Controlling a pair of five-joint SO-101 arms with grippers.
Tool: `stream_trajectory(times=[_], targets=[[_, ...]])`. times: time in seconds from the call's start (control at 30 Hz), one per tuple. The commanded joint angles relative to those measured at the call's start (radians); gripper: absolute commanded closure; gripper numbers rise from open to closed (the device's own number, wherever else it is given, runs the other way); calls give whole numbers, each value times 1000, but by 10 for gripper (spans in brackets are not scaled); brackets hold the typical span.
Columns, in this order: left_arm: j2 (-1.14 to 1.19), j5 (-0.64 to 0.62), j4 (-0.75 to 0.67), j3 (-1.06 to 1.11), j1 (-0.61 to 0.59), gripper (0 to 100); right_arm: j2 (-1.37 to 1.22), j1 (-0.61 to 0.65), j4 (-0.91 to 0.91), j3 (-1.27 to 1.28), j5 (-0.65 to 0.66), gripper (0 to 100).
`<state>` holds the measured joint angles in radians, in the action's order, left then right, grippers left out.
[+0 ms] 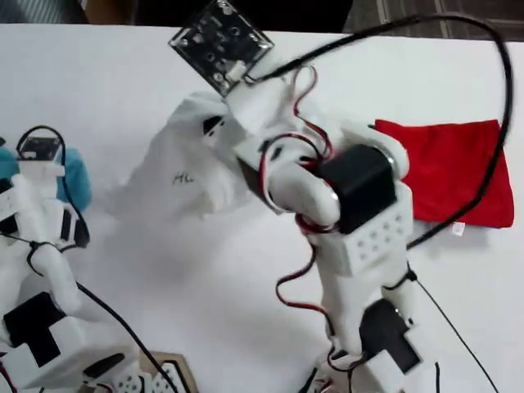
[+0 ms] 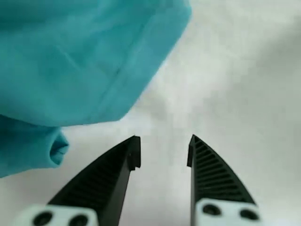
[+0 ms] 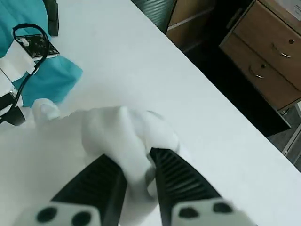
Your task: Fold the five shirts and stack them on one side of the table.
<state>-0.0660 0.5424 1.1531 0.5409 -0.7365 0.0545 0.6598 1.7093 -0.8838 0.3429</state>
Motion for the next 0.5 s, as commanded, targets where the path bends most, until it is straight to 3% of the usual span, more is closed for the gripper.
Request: stream_trajectory(times=[0.0, 0.2, 0.47], targets=[[-6, -9, 2, -2, 12, 814, 45, -8, 4, 58, 46, 978], [-12, -9, 2, -4, 14, 814, -22, -88, -76, 262, 100, 977], [-14, -2, 9, -4, 40, 813, -240, -285, -403, 479, 103, 940]])
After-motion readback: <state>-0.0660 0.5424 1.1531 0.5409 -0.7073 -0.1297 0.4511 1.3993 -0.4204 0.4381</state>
